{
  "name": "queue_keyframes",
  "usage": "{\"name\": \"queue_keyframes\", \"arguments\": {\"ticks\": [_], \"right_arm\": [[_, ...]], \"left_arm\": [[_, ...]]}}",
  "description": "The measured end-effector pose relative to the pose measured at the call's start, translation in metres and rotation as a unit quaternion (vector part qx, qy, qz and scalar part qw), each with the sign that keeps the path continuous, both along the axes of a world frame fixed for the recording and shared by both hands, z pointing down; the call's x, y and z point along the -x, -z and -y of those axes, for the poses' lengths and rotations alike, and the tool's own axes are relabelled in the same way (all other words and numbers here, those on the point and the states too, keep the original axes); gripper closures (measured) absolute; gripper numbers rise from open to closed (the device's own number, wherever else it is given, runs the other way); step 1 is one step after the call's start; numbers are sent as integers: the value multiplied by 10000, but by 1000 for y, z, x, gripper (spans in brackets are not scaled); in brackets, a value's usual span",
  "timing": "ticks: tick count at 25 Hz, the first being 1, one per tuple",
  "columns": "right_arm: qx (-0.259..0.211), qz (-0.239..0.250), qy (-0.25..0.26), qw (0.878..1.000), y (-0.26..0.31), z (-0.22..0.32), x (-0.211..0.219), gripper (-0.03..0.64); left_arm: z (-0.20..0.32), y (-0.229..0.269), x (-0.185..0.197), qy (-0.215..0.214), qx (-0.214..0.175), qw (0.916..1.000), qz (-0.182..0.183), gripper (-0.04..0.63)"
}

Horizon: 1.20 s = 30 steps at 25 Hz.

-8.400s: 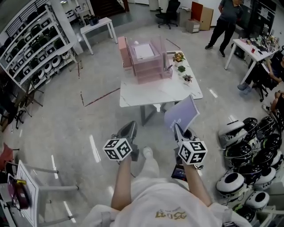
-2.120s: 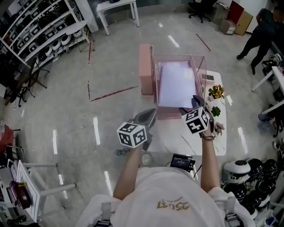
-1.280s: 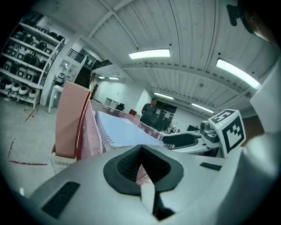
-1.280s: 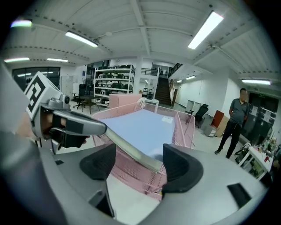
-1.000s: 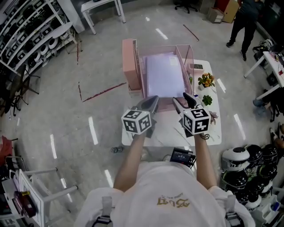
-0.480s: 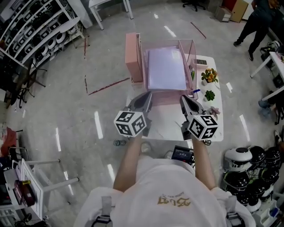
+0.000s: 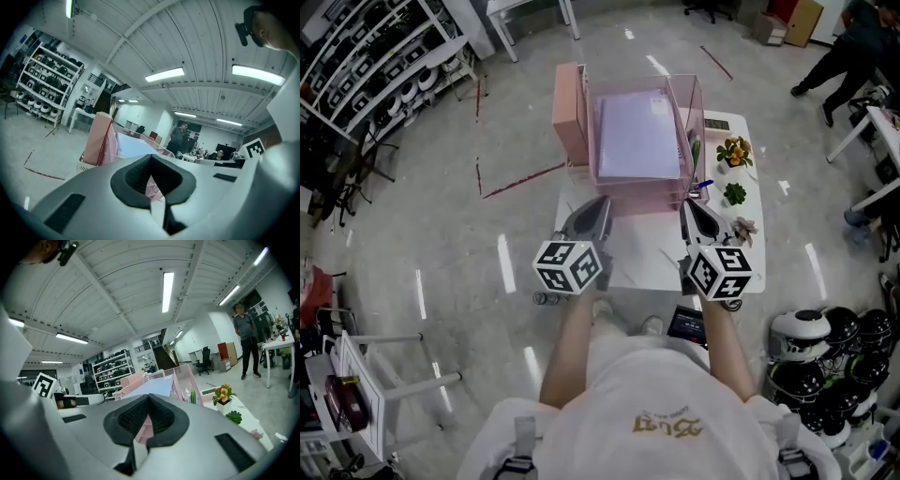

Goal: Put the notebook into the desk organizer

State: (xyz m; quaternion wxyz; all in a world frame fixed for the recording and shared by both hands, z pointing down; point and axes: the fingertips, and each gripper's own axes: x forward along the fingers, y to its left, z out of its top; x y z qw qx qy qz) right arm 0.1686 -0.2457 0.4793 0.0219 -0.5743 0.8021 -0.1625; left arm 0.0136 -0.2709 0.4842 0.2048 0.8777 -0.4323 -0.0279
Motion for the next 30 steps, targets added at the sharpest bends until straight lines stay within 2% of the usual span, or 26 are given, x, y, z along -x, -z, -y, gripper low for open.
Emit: {"name": "queue_keyframes", "arguments": {"ticks": [15, 30], "right_arm": [[-37, -64, -91, 9999, 2, -14, -14, 607], [-48, -29, -2, 10000, 1, -15, -10, 607]], "left_arm": [[-8, 2, -11, -51, -20, 10000, 80, 578], [-8, 1, -10, -46, 40, 10000, -43, 578]]}}
